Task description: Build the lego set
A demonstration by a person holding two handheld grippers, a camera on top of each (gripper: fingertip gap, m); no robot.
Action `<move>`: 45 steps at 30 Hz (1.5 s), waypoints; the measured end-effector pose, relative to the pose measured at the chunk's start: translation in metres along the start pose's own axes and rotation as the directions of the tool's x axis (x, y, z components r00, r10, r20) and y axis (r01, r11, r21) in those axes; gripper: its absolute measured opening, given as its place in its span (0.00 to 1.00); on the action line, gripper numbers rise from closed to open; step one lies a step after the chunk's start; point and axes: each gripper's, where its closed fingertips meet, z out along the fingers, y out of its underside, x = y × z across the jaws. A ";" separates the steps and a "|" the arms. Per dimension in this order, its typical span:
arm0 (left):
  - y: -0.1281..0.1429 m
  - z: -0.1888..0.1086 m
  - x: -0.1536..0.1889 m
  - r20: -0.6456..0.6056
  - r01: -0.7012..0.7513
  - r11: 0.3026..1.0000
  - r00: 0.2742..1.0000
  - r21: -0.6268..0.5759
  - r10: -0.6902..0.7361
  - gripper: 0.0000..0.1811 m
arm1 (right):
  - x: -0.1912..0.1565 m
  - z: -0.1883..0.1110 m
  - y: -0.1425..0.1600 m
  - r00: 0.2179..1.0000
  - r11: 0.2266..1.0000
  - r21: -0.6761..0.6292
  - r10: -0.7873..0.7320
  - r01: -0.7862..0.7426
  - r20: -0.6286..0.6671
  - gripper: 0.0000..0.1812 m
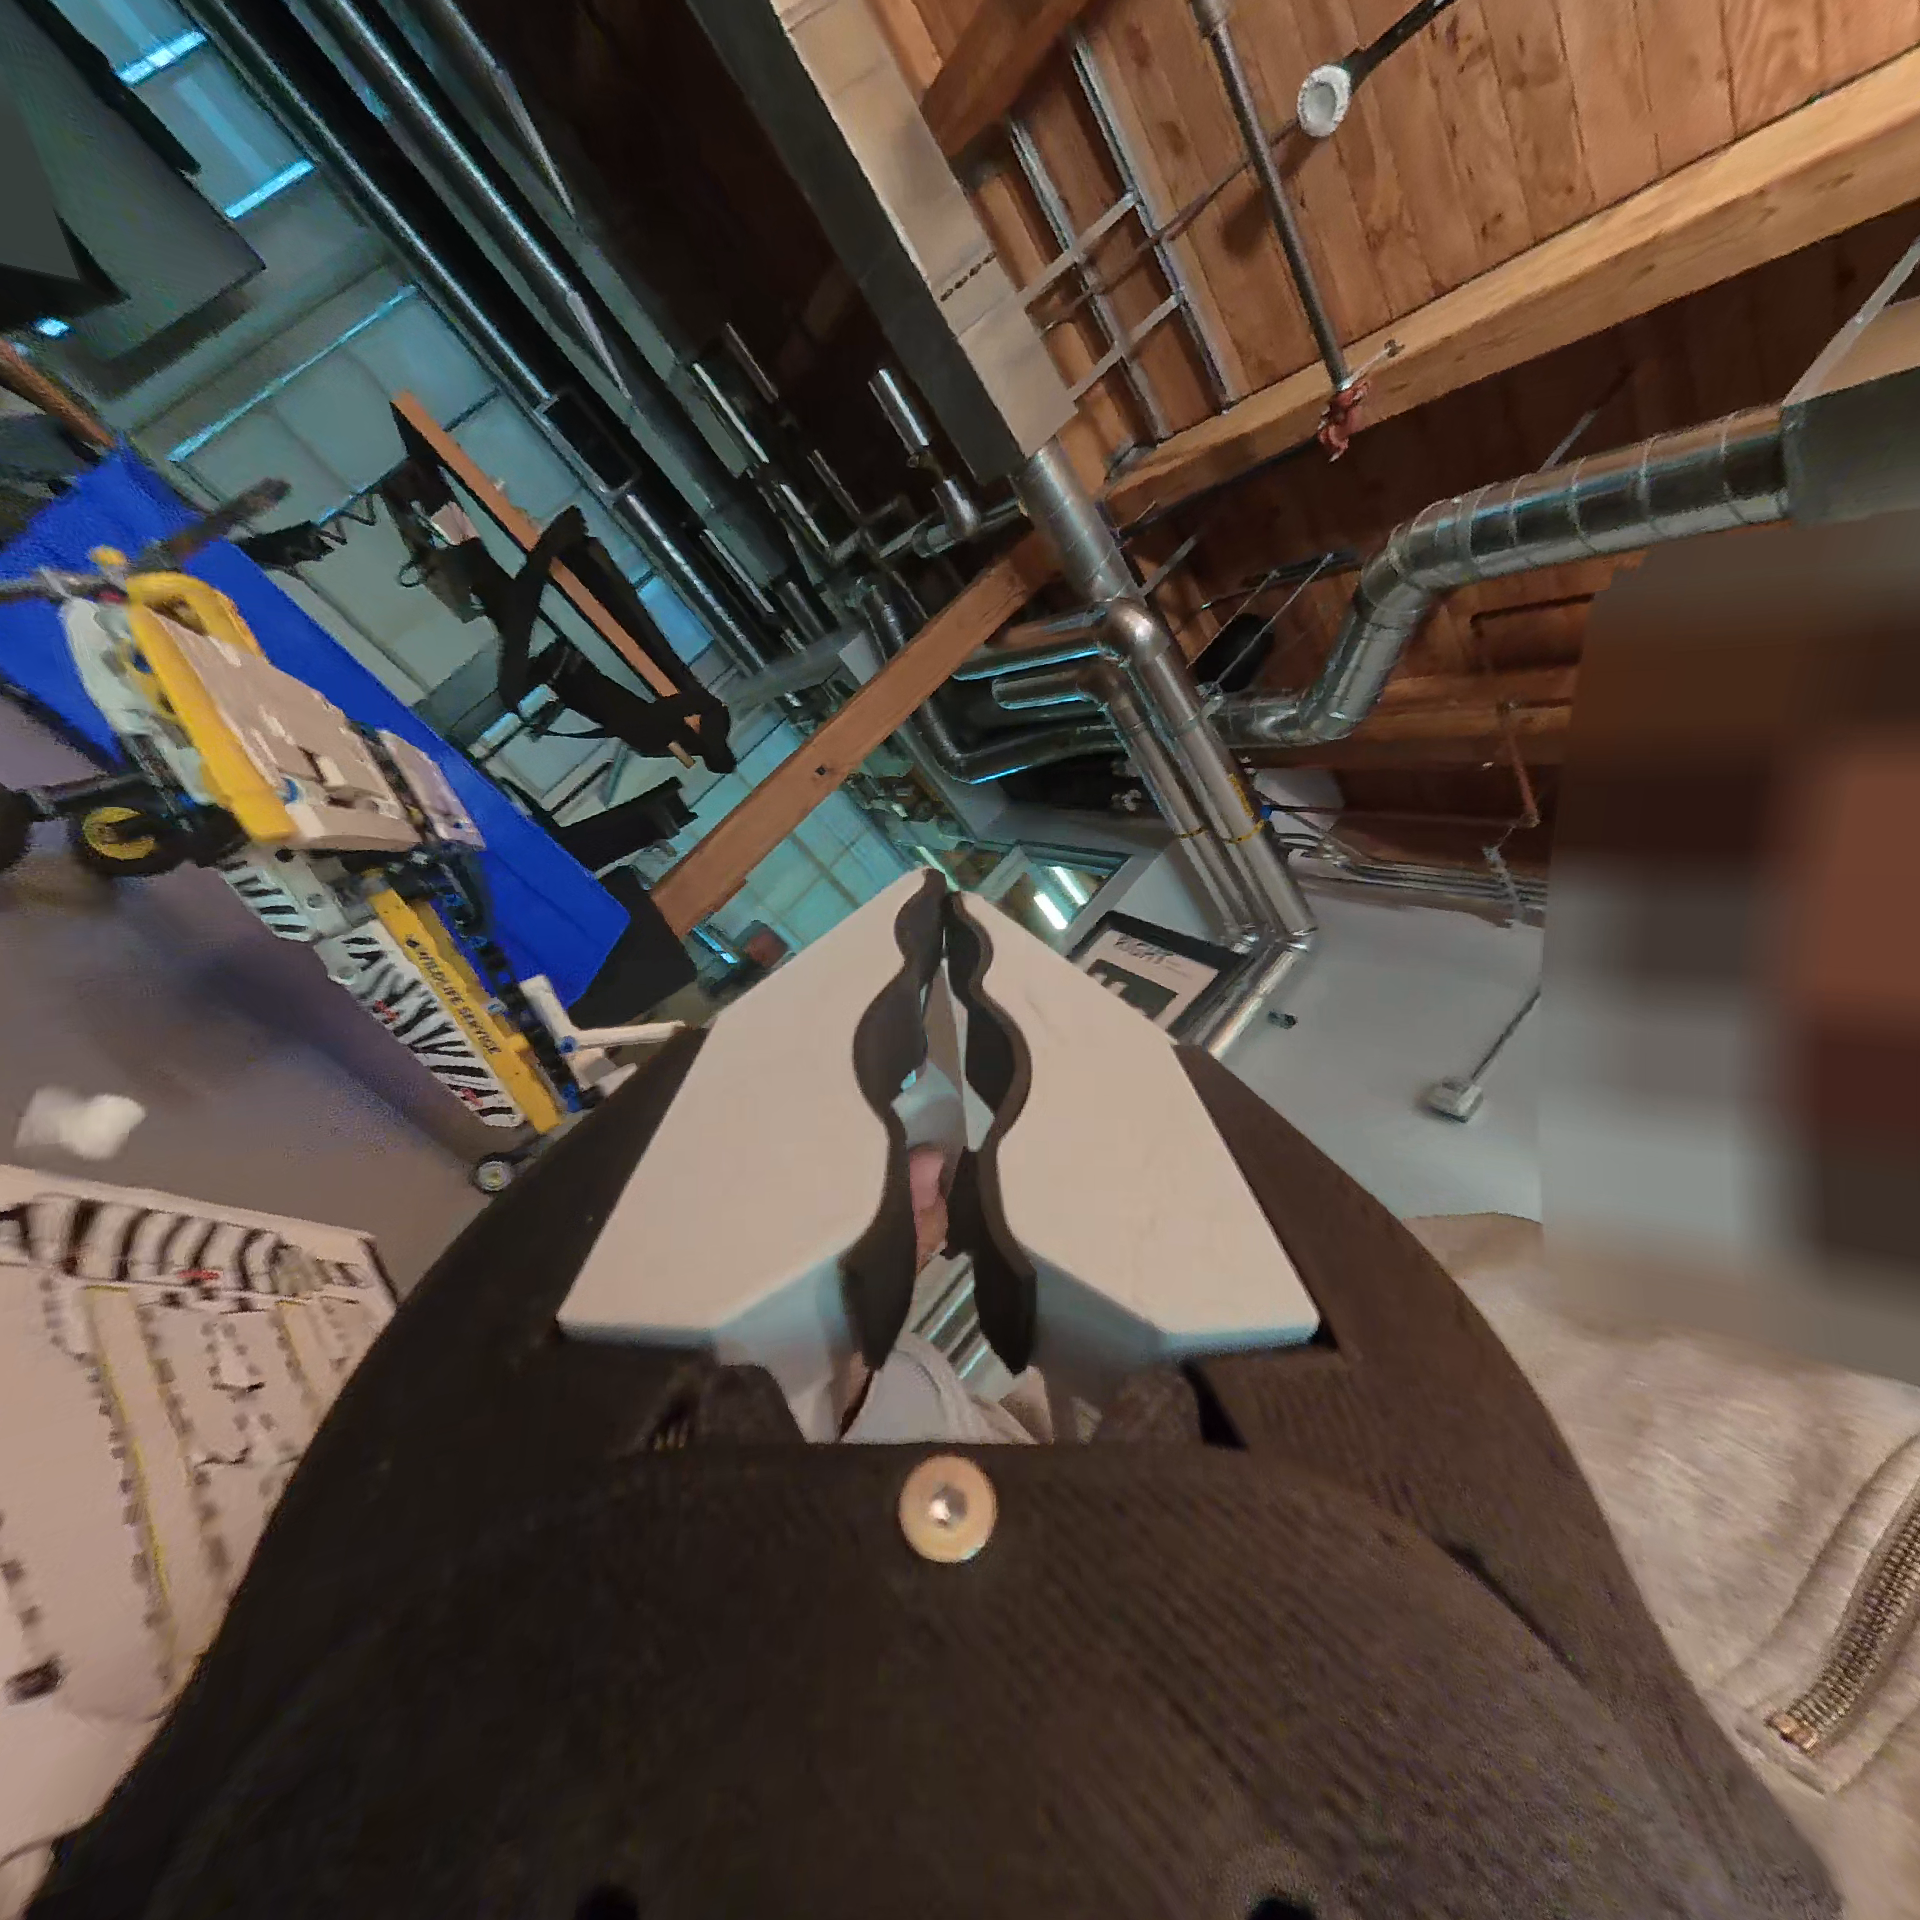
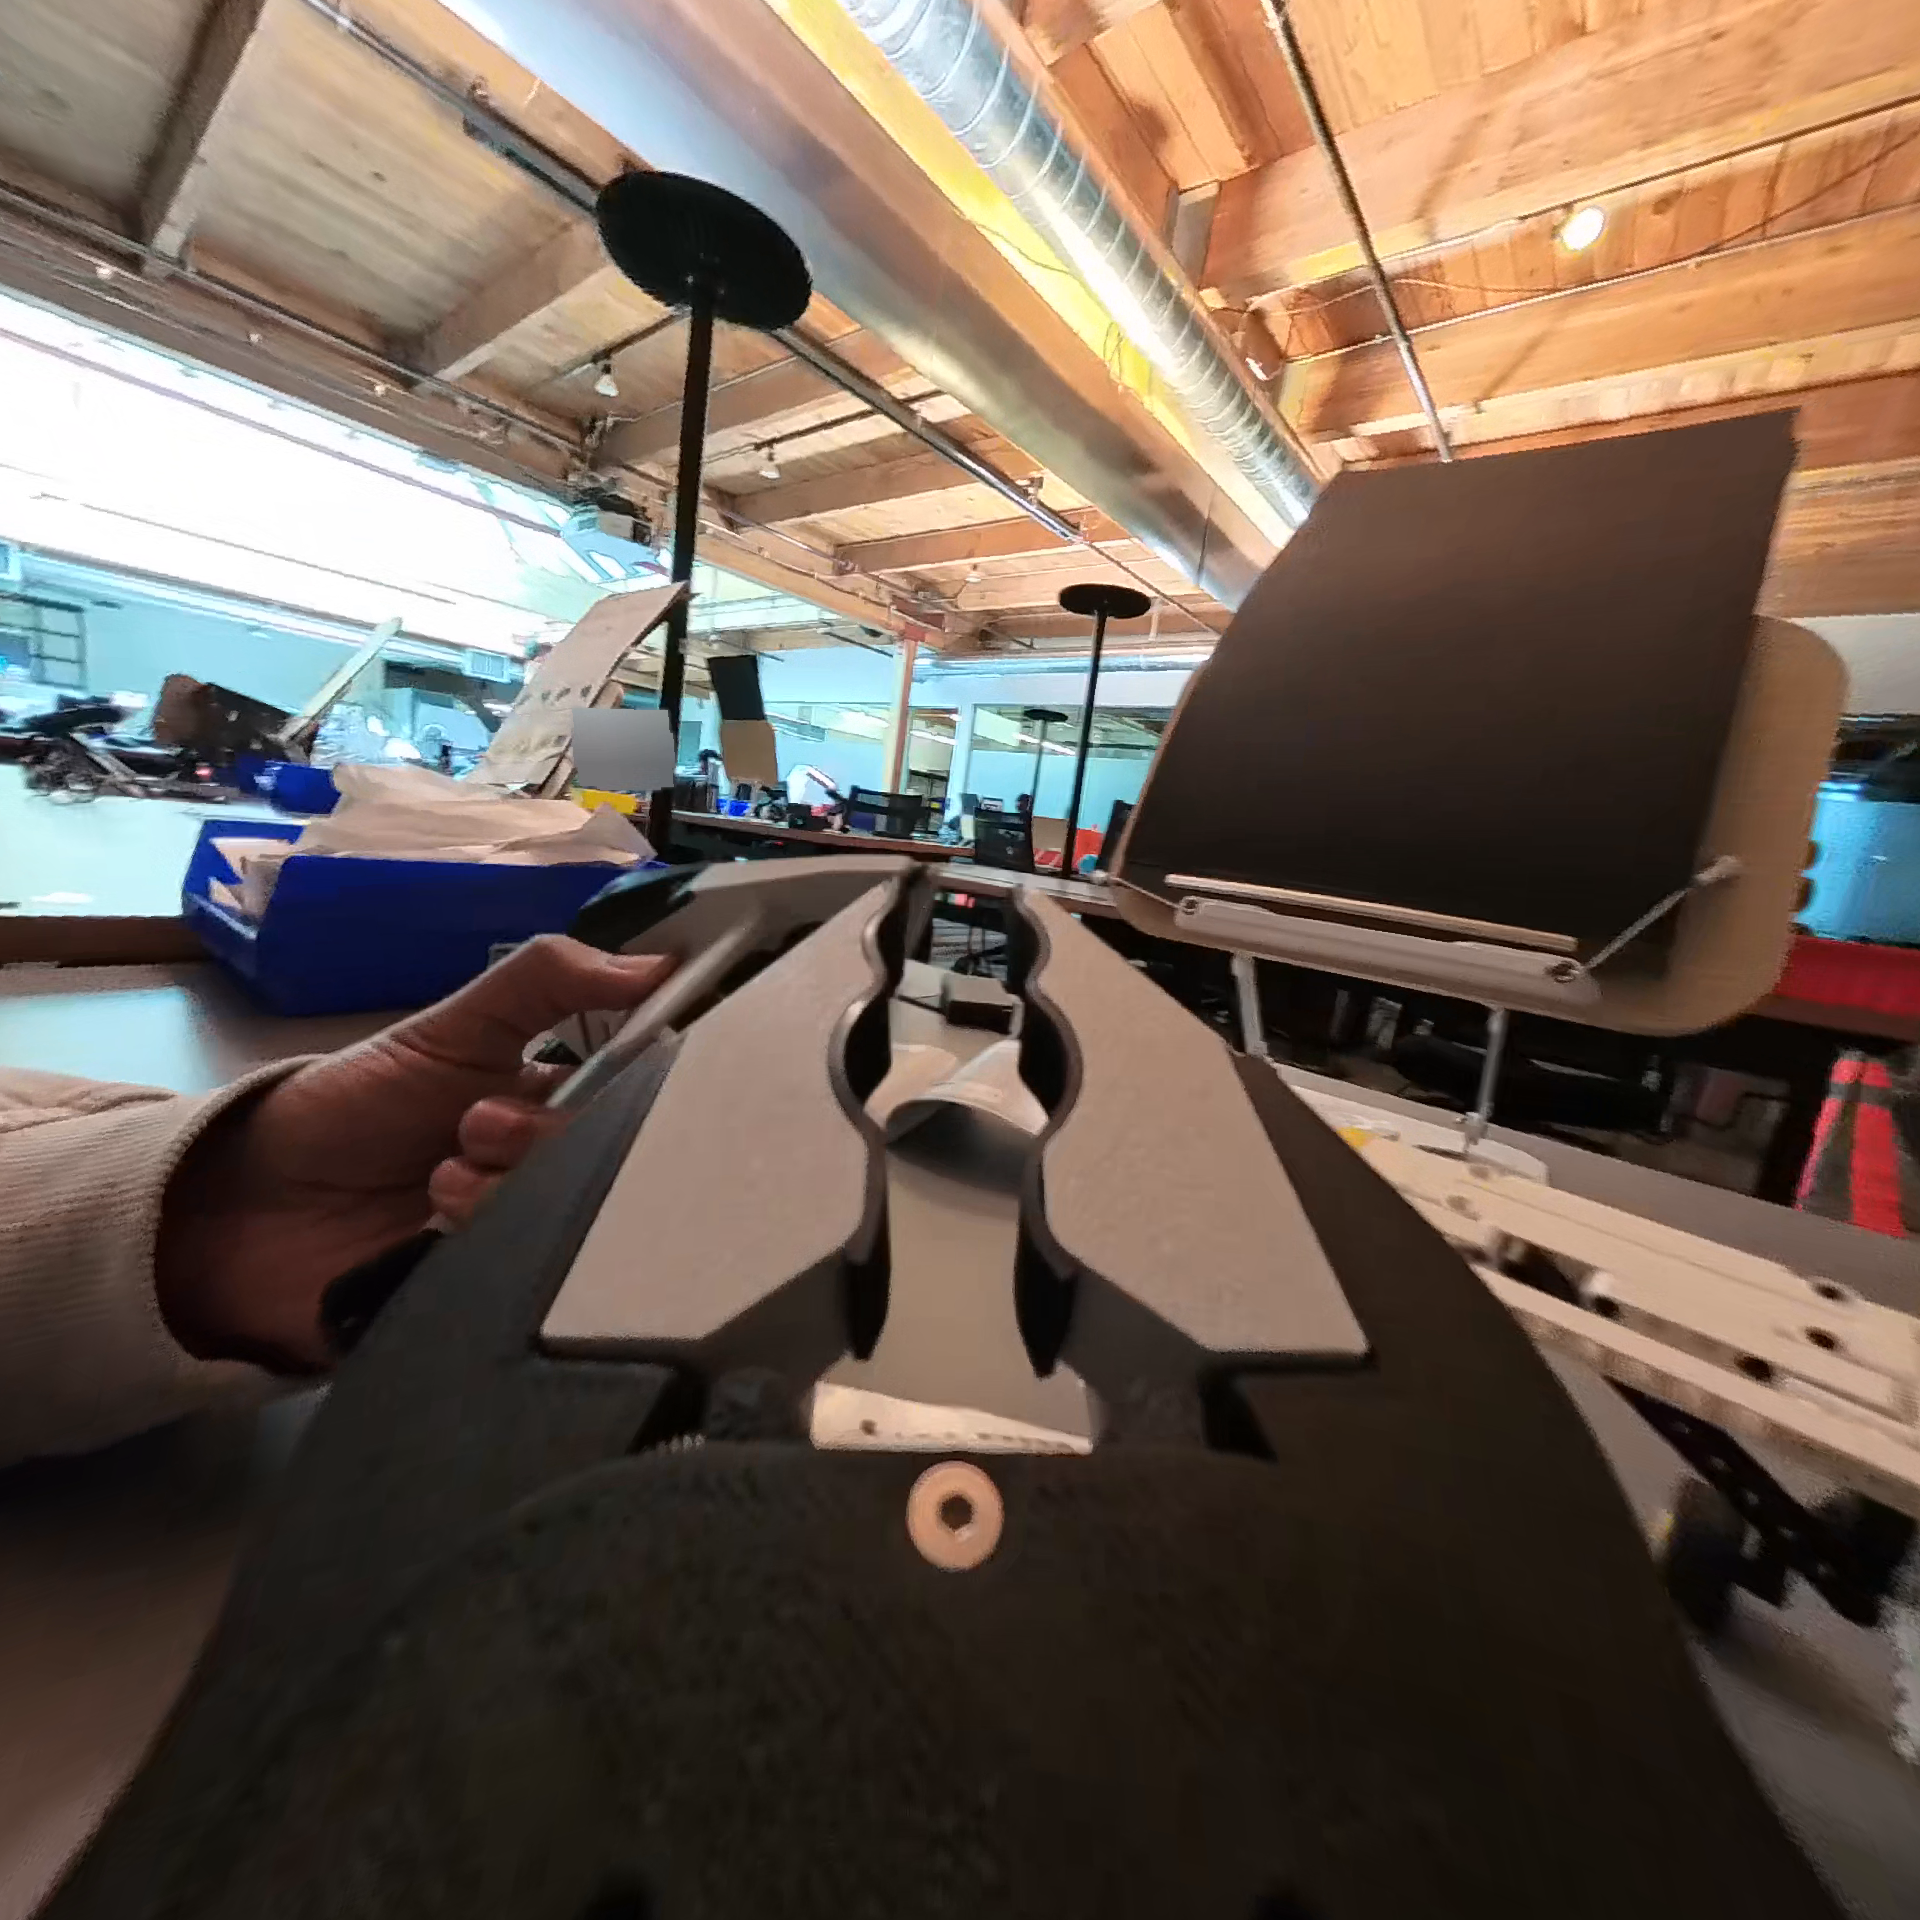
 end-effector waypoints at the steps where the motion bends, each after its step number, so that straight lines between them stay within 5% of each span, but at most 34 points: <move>1: -0.003 -0.003 -0.001 0.029 -0.023 1.000 0.999 -0.008 0.024 0.00 | 0.005 -0.004 -0.001 1.000 1.000 -0.002 -0.011 0.011 -0.021 0.09; 5: -0.008 -0.014 -0.015 0.204 -0.152 0.984 0.964 -0.097 0.169 0.00 | 0.027 -0.029 -0.013 0.993 0.998 0.016 -0.061 0.063 -0.101 0.06; 8: -0.011 -0.023 -0.030 0.346 -0.245 0.955 0.893 -0.164 0.289 0.00 | 0.044 -0.045 -0.033 0.989 0.988 0.152 0.049 -0.027 -0.143 0.02; 11: -0.015 -0.034 -0.055 0.500 -0.307 0.909 0.761 -0.282 0.412 0.00 | 0.050 -0.051 -0.042 0.980 0.967 0.230 0.144 -0.109 -0.137 0.01; 13: -0.019 -0.048 -0.087 0.633 -0.270 0.878 0.613 -0.396 0.473 0.13 | 0.051 -0.051 -0.042 0.979 0.967 0.228 0.145 -0.110 -0.143 0.01; 19: -0.038 -0.052 -0.153 0.642 -0.115 0.714 0.356 -0.691 0.679 0.17 | 0.056 -0.052 -0.043 0.975 0.964 0.228 0.174 -0.141 -0.136 0.02; 25: -0.038 -0.061 -0.208 0.654 0.003 0.667 0.201 -0.745 0.729 0.12 | 0.053 -0.051 -0.037 0.983 0.978 0.183 0.126 -0.099 -0.137 0.02; 38: -0.035 -0.064 -0.220 0.635 0.034 0.640 0.173 -0.768 0.753 0.00 | 0.061 -0.054 -0.031 0.973 0.982 0.162 0.128 -0.097 -0.194 0.03; 42: -0.035 -0.061 -0.221 0.628 0.024 0.635 0.177 -0.772 0.758 0.15 | 0.059 -0.053 -0.029 0.974 0.985 0.150 0.114 -0.085 -0.194 0.03; 45: -0.033 -0.060 -0.226 0.629 0.045 0.633 0.181 -0.773 0.756 0.15 | 0.057 -0.053 -0.028 0.975 0.986 0.145 0.111 -0.084 -0.191 0.03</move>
